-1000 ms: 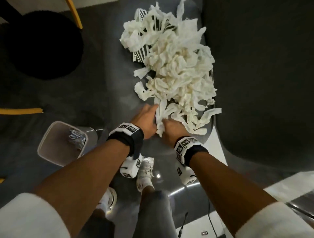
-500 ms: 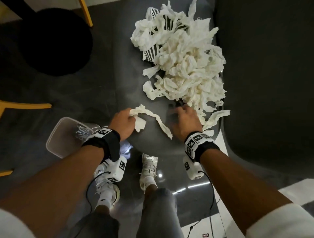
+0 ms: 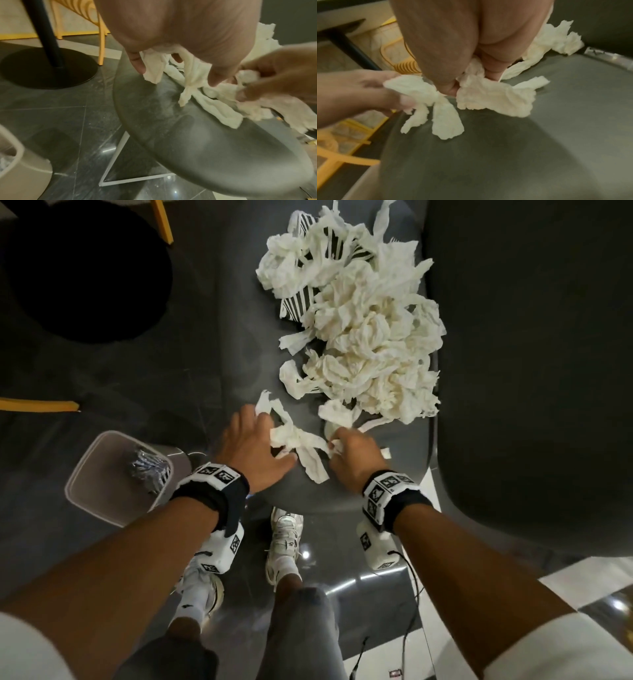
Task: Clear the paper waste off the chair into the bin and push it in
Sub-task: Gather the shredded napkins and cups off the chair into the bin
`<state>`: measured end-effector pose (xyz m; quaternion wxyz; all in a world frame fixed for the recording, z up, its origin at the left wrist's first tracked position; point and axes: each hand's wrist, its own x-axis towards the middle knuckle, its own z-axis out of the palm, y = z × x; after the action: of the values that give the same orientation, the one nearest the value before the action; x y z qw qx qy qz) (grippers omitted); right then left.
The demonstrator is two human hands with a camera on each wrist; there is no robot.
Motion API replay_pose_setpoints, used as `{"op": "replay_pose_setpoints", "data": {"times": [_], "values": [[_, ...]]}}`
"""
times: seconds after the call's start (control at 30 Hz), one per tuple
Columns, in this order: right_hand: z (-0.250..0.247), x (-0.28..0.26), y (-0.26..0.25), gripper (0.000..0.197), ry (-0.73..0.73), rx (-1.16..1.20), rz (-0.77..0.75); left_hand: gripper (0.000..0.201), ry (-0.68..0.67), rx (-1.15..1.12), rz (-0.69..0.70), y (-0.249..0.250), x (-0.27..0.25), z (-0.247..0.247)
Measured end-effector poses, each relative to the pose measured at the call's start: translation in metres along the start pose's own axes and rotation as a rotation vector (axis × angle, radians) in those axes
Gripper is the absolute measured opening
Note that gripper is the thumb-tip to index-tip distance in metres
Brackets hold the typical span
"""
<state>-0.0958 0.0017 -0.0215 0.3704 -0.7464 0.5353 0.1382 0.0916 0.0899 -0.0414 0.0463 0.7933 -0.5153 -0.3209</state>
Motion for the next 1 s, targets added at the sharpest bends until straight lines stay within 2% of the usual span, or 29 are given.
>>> {"op": "replay_pose_setpoints", "data": {"times": [0.07, 0.17, 0.2, 0.27, 0.33, 0.4, 0.43, 0.5, 0.63, 0.83, 0.9, 1.0], "values": [[0.007, -0.002, -0.013, 0.020, 0.009, 0.074, -0.016, 0.072, -0.024, -0.046, 0.068, 0.008, 0.003, 0.007], [0.006, -0.003, -0.024, 0.018, 0.039, 0.168, -0.041, 0.104, -0.210, -0.082, 0.109, 0.016, 0.008, 0.019], [0.005, -0.003, -0.025, 0.015, 0.020, 0.184, -0.048, 0.107, -0.234, -0.039, 0.135, 0.019, 0.008, 0.022], [0.001, -0.004, -0.024, 0.008, -0.061, 0.192, -0.054, 0.095, -0.241, 0.072, 0.184, 0.022, 0.007, 0.026], [-0.003, -0.004, -0.019, 0.008, -0.142, 0.197, -0.046, 0.067, -0.234, 0.122, 0.209, 0.022, 0.009, 0.029], [-0.006, -0.004, -0.013, 0.006, -0.175, 0.229, -0.013, 0.042, -0.252, 0.080, 0.234, 0.021, 0.012, 0.029], [-0.008, -0.004, -0.009, 0.003, -0.161, 0.241, 0.009, 0.032, -0.267, 0.033, 0.237, 0.020, 0.013, 0.029], [-0.013, -0.003, 0.000, 0.007, -0.102, 0.262, 0.050, 0.019, -0.262, -0.096, 0.202, 0.021, 0.013, 0.023], [-0.017, 0.001, 0.014, 0.033, -0.044, 0.284, 0.090, 0.024, -0.112, -0.222, 0.065, 0.017, 0.013, 0.011], [-0.014, 0.023, 0.011, 0.077, -0.092, -0.059, -0.059, 0.028, -0.067, -0.153, -0.025, 0.014, 0.023, -0.007], [-0.011, 0.039, 0.009, 0.080, -0.143, -0.168, -0.054, 0.040, -0.080, -0.175, -0.041, 0.012, 0.024, -0.008], [-0.005, 0.053, -0.001, 0.069, -0.169, -0.296, -0.084, 0.063, -0.134, -0.119, 0.002, 0.012, 0.024, -0.009]]}}
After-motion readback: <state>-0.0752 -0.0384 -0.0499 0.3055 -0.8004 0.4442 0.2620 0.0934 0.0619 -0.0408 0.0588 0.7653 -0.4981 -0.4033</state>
